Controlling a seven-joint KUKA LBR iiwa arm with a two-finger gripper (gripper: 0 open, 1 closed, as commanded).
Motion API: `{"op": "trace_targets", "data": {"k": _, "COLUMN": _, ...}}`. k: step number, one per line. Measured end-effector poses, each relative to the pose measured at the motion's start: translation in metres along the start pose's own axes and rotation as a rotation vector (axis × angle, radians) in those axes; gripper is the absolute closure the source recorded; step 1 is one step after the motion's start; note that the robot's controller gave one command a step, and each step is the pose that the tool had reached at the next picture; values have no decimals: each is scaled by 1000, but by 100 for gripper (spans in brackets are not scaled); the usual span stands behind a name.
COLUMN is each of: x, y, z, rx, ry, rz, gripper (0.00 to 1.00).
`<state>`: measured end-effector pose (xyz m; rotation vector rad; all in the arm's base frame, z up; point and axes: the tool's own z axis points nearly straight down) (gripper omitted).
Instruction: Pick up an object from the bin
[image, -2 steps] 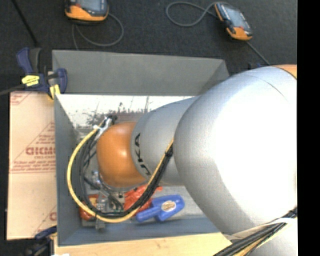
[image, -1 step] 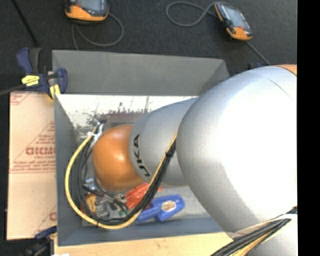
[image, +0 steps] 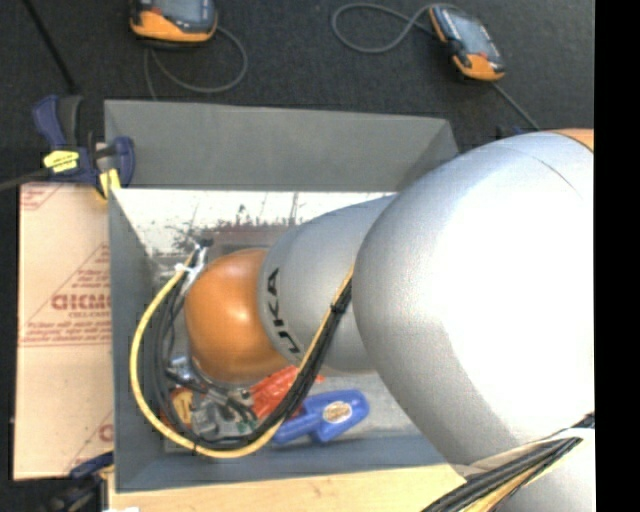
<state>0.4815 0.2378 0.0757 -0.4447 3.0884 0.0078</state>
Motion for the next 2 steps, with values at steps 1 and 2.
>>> {"op": "trace_targets", "data": {"k": 1, "x": -8, "y": -16, "z": -54, "rx": 3, "ry": 27, "rz": -11, "gripper": 100}}
{"op": "trace_targets", "data": {"k": 2, "x": -15, "y": -21, "z": -76, "rx": 3, "ry": 23, "rz": -12, "gripper": 100}}
